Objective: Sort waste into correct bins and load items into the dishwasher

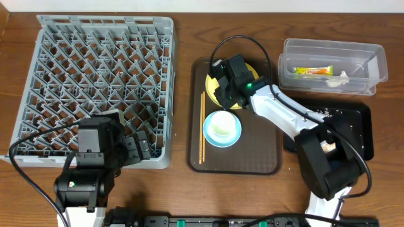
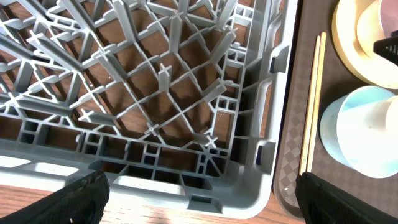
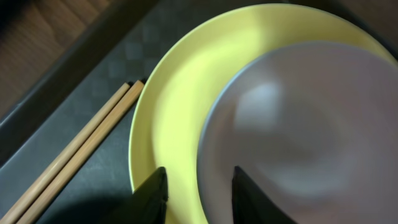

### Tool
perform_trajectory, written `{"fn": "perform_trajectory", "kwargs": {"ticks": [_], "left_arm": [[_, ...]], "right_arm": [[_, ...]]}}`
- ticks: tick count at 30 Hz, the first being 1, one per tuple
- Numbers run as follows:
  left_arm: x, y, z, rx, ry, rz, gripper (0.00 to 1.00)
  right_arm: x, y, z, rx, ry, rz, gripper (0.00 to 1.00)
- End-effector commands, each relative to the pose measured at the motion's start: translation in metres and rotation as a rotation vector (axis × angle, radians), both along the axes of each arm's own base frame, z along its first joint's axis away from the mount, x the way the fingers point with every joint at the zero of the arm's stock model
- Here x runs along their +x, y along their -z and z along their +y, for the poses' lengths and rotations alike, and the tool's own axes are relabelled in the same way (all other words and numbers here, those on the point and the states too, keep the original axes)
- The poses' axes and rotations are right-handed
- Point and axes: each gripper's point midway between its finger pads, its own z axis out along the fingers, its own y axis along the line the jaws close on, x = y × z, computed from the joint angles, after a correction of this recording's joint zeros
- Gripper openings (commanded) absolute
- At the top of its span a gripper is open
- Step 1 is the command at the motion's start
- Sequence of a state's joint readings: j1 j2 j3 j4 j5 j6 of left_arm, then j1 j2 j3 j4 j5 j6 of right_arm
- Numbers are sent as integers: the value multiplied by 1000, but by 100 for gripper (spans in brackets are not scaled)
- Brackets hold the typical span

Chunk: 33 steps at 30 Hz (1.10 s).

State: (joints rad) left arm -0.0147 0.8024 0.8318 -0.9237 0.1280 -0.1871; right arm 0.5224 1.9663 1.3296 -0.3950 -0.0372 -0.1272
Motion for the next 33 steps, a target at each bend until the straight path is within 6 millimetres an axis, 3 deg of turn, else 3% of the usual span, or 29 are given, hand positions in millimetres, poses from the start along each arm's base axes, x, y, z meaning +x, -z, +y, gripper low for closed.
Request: {"fn": "perform_trajectory", "kwargs": {"ticks": [1, 5, 8, 16, 22, 24, 29, 33], "left_arm": [[3, -9, 2, 1, -17, -20, 98], [3, -9, 2, 1, -17, -21, 98], [3, -9, 2, 1, -17, -21, 98], [3, -9, 2, 1, -17, -21, 98], [3, -9, 2, 1, -17, -20, 98], [3, -9, 2, 1, -17, -20, 98], [3, -9, 2, 1, -17, -20, 98], [3, -9, 2, 1, -17, -21, 98]], "right_arm": [[6, -64, 1, 80, 44, -103, 37], [-9, -106, -3, 159, 88, -108, 38], [-32, -111, -2, 173, 54, -42, 38], [-82, -55, -29, 35, 128, 239, 31], [-98, -19, -28, 6, 151, 363, 30], [-103, -6, -26, 1, 146, 407, 24], [-100, 0, -24, -3, 150, 407, 5], [-86, -20, -23, 28, 160, 355, 1]]}}
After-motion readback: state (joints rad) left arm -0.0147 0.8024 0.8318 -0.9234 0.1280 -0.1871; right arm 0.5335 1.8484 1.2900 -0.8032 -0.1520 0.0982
